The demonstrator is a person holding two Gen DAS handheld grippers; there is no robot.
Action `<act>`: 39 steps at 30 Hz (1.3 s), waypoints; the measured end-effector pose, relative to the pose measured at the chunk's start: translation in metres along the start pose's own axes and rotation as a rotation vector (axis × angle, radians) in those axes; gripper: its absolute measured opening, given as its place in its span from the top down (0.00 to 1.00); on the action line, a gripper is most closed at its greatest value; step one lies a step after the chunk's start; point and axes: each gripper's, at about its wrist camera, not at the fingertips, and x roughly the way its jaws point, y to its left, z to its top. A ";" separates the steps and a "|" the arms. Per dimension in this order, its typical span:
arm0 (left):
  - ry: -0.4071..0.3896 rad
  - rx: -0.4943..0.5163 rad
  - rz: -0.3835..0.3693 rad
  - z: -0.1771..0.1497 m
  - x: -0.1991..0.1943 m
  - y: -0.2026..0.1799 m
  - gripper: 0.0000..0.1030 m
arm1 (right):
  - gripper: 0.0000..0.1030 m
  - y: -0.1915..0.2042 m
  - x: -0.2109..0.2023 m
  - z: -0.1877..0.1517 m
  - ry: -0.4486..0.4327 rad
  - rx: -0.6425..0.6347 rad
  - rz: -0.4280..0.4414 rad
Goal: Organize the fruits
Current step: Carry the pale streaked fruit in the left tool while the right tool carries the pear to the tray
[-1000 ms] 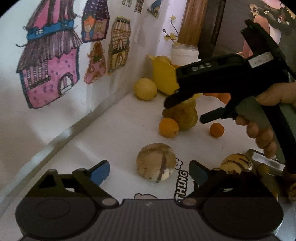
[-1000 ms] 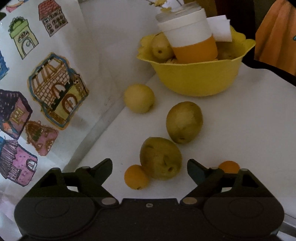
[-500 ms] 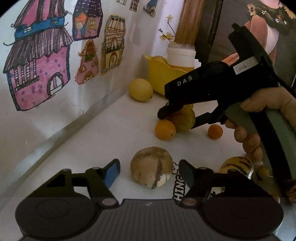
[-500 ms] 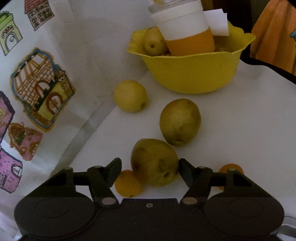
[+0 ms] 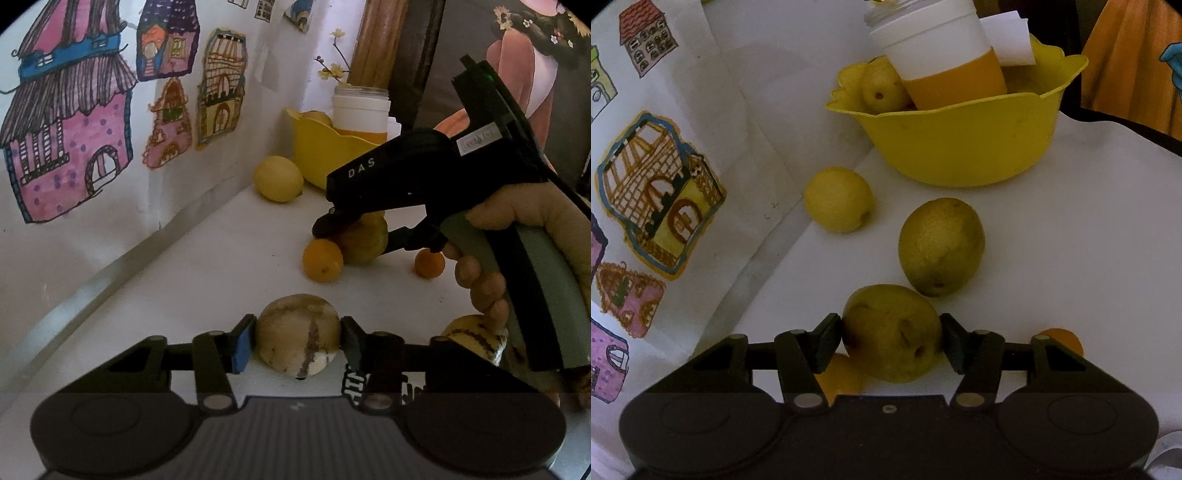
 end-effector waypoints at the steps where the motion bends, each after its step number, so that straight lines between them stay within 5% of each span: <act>1: 0.001 0.001 0.001 -0.001 -0.001 0.000 0.49 | 0.42 0.001 0.000 0.000 0.001 -0.002 -0.002; 11: 0.013 -0.021 -0.011 0.000 -0.005 0.001 0.50 | 0.43 -0.004 -0.005 -0.007 -0.005 -0.007 0.022; 24: 0.012 -0.035 -0.016 -0.012 -0.025 -0.001 0.50 | 0.43 -0.018 -0.021 -0.020 -0.026 0.040 0.164; 39: -0.015 -0.019 -0.019 -0.010 -0.067 -0.017 0.50 | 0.43 -0.019 -0.092 -0.037 -0.121 0.008 0.241</act>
